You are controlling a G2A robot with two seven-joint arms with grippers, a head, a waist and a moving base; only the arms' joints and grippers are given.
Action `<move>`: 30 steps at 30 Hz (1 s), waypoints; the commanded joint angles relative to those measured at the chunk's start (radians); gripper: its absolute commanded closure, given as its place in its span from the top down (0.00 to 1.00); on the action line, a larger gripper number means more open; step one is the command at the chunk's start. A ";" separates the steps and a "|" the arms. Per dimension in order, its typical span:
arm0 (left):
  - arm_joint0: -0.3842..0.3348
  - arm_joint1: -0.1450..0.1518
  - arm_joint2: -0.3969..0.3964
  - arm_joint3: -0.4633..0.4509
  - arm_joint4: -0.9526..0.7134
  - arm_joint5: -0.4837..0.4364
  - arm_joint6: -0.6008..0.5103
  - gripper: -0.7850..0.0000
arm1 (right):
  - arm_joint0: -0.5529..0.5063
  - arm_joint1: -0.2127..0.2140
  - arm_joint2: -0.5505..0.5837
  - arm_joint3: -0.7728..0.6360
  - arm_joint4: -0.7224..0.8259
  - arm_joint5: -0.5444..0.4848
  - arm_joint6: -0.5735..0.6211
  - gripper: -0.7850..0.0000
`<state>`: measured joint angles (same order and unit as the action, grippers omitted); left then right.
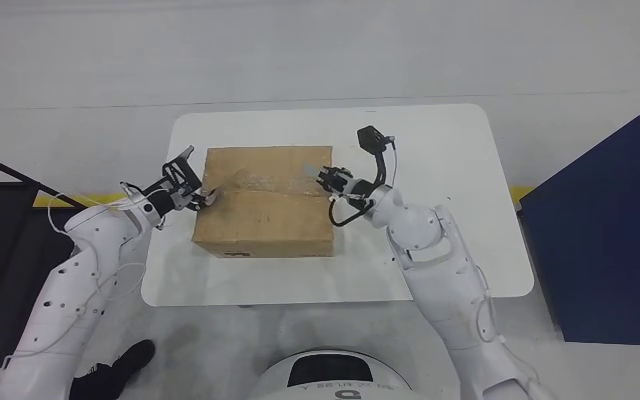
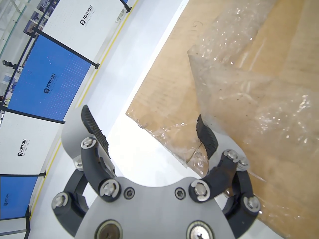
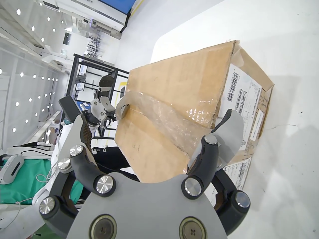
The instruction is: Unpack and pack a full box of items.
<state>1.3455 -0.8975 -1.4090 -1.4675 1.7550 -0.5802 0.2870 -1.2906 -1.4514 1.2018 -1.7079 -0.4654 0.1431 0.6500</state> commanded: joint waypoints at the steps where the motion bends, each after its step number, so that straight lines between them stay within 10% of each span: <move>1: -0.002 -0.001 0.005 -0.001 0.000 0.001 0.000 1.00 | -0.001 0.002 -0.001 -0.002 0.000 -0.001 -0.003 1.00; 30: -0.003 -0.004 0.000 0.006 -0.015 0.008 0.000 1.00 | 0.022 0.021 -0.035 0.011 0.028 -0.014 0.001 1.00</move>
<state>1.3425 -0.9016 -1.4072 -1.4647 1.7435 -0.5741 0.2859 -1.2724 -1.4307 1.1710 -1.7014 -0.4429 0.1287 0.6453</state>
